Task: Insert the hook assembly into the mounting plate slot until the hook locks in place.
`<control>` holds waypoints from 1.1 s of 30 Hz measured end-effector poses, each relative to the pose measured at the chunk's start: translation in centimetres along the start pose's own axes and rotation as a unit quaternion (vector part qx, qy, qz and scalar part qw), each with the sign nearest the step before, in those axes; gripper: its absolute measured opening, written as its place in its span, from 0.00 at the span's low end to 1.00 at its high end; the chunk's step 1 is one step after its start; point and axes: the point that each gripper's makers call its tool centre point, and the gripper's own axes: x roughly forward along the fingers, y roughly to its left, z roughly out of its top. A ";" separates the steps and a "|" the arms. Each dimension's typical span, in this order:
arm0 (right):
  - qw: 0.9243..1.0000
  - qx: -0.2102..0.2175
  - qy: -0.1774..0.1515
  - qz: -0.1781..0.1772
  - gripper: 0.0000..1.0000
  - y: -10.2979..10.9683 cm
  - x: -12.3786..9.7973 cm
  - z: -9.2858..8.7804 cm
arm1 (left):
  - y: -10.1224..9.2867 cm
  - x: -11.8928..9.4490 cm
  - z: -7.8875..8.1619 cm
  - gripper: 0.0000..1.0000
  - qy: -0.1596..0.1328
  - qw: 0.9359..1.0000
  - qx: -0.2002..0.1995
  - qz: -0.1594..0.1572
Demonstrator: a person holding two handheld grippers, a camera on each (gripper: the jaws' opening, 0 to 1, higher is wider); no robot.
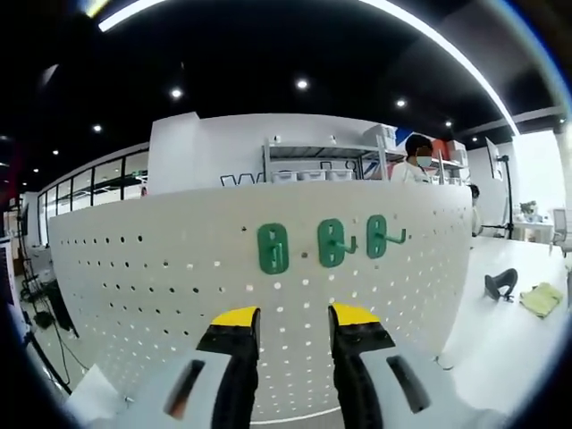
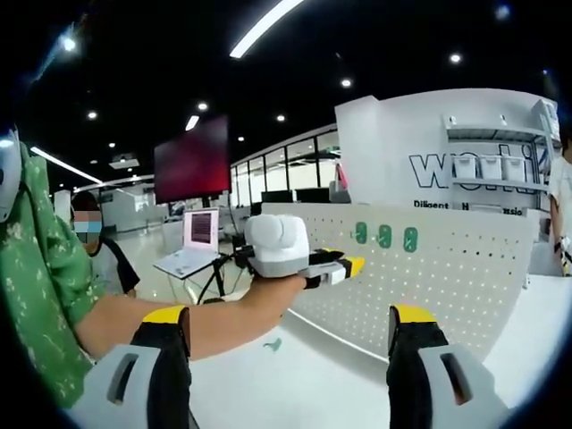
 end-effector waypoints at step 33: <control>0.997 0.050 0.052 0.001 0.95 5.2 1.1 -7.8 | 1.3 -9.6 -4.7 0.29 0.034 0.999 -0.005 -0.035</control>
